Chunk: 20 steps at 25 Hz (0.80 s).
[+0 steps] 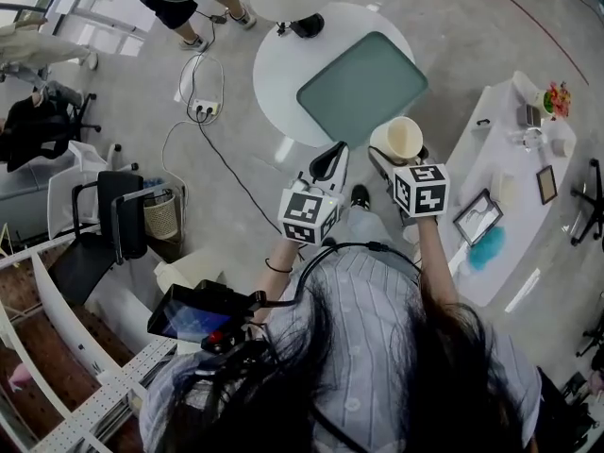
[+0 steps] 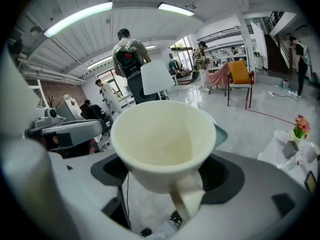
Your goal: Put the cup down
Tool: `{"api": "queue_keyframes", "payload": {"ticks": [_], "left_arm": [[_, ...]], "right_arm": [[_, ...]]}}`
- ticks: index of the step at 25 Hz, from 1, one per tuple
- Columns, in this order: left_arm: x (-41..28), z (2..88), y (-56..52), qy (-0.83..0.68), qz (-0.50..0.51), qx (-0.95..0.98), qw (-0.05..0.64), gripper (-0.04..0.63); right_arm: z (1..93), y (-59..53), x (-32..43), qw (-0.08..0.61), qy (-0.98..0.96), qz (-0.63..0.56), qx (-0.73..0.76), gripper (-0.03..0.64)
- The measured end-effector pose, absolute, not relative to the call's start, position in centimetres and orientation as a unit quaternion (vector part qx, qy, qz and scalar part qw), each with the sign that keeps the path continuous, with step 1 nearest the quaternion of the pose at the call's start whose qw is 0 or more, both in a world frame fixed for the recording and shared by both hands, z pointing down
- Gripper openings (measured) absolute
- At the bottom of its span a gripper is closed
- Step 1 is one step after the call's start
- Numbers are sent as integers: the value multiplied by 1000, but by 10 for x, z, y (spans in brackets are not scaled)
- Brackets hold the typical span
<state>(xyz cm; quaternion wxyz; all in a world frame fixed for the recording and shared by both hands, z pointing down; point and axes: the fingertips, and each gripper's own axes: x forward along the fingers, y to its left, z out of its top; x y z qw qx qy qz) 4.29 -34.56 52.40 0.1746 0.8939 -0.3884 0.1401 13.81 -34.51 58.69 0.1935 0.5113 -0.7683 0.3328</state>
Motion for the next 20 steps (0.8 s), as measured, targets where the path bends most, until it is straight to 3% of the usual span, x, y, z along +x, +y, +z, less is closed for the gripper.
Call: {"api": "queue_keyframes", "payload": {"ticks": [20], "left_arm": [[58, 554, -415, -407, 155, 882, 182, 18]], "right_arm": [[653, -469, 153, 244, -778, 291, 501, 410]]}}
